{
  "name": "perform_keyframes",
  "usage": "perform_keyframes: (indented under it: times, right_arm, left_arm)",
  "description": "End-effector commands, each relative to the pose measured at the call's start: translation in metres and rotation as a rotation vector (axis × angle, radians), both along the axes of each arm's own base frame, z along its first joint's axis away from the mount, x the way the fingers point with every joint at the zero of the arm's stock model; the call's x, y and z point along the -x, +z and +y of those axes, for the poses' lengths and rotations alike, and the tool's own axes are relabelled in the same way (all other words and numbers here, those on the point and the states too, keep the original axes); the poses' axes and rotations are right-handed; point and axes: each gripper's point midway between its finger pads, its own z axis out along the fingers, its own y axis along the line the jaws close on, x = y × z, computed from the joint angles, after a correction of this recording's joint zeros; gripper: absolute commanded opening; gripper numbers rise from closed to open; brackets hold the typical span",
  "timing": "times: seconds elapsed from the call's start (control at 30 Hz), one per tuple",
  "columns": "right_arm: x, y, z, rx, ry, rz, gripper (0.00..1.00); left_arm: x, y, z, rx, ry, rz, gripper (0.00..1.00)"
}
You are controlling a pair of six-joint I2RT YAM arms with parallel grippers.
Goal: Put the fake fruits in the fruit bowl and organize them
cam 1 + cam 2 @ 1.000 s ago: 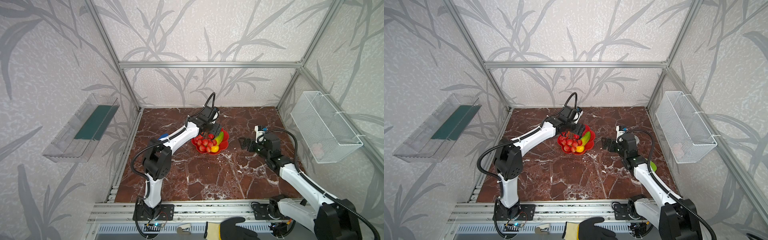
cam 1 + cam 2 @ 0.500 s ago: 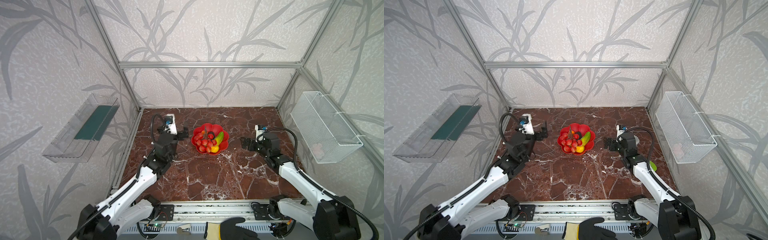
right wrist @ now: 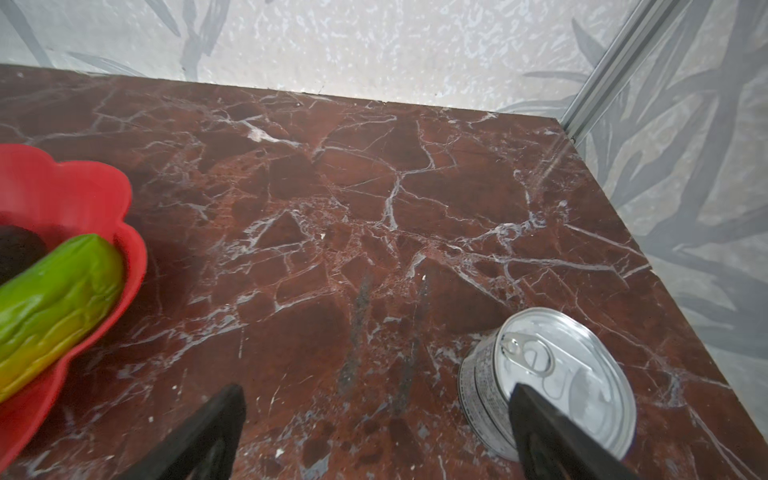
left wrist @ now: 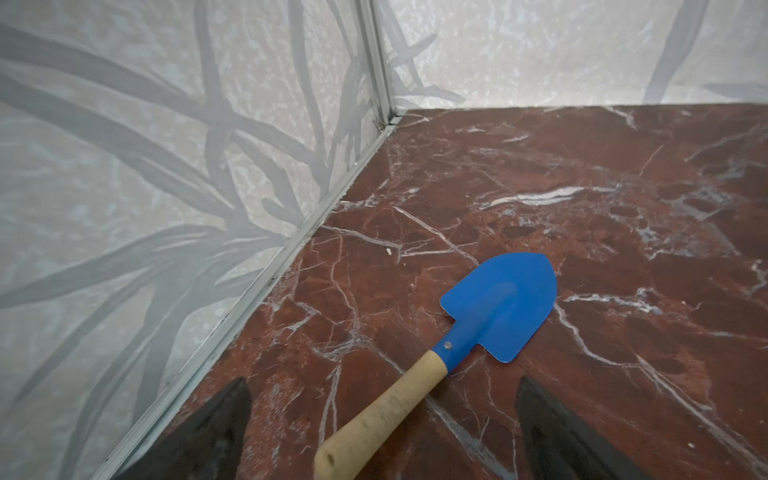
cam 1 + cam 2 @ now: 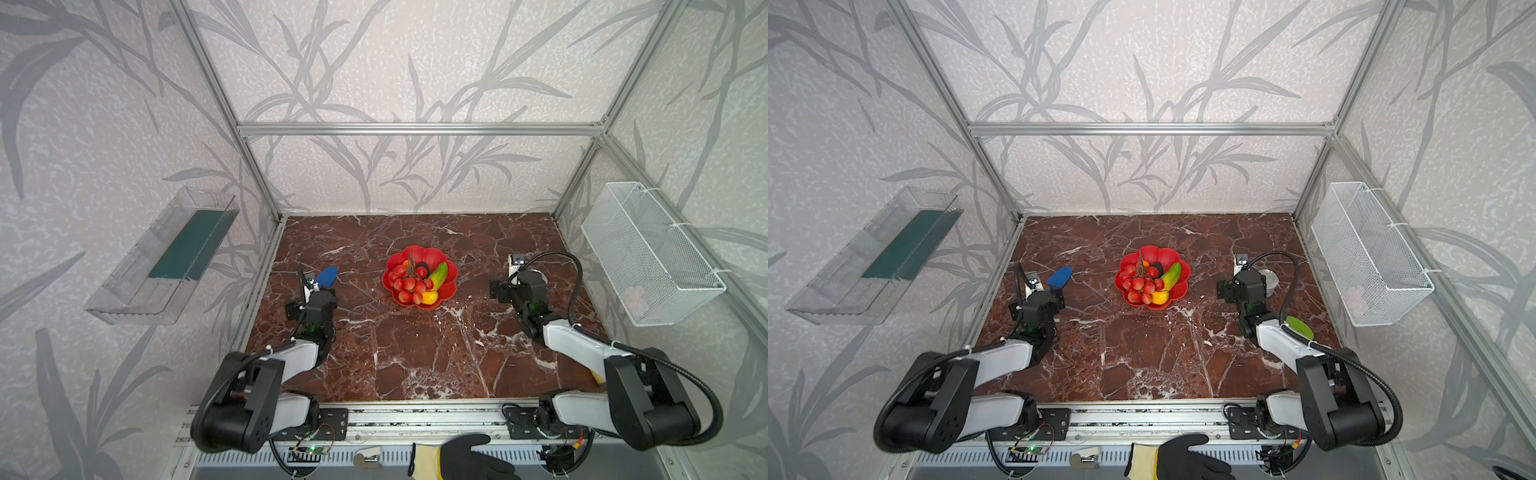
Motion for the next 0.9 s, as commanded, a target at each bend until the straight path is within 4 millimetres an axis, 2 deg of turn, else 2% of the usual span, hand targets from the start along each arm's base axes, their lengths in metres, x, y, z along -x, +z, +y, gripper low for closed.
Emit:
perform_keyframes:
  times: [0.0, 0.03, 0.1, 0.17, 0.23, 0.27, 0.3, 0.37, 0.43, 0.63, 0.87]
  right_arm:
    - [-0.011, 0.007, -0.008, 0.094, -0.017, -0.145, 0.99]
    - [-0.014, 0.006, -0.004, 0.100, -0.006, -0.151, 0.99]
    - [-0.021, -0.004, -0.003, 0.091, 0.012, -0.161, 0.99]
    - [-0.017, -0.012, -0.006, 0.056, 0.017, -0.087, 0.99]
    - [-0.016, -0.016, -0.007, 0.017, 0.046, -0.125, 0.99]
    - [-0.018, -0.014, -0.006, 0.027, 0.054, -0.196, 0.99]
    - [-0.013, -0.020, -0.004, 0.030, 0.058, -0.158, 0.99]
    - [-0.015, -0.020, -0.004, 0.021, 0.063, -0.102, 0.99]
    - [-0.017, -0.018, -0.005, 0.012, 0.064, -0.154, 0.99]
    - [-0.016, -0.019, -0.005, 0.026, 0.056, -0.154, 0.99]
    - [-0.016, -0.018, -0.005, 0.025, 0.057, -0.158, 0.99]
  left_arm:
    - [-0.036, 0.028, -0.008, -0.012, -0.061, -0.104, 1.00]
    - [-0.042, 0.019, -0.005, 0.007, -0.070, -0.101, 0.99]
    - [-0.043, 0.015, 0.005, 0.050, -0.059, -0.126, 0.99]
    - [-0.042, 0.009, 0.013, 0.121, -0.050, -0.084, 0.99]
    - [-0.050, 0.008, 0.015, 0.112, -0.050, -0.092, 0.99]
    - [-0.049, 0.008, 0.015, 0.112, -0.059, -0.113, 0.99]
    - [-0.048, 0.007, 0.016, 0.116, -0.057, -0.108, 0.99]
    - [-0.048, 0.007, 0.016, 0.117, -0.056, -0.109, 0.99]
    - [-0.048, 0.008, 0.016, 0.117, -0.058, -0.111, 0.99]
    - [-0.050, 0.001, -0.003, 0.108, -0.163, -0.104, 0.99]
    - [-0.053, -0.002, 0.000, 0.144, -0.177, -0.093, 0.99]
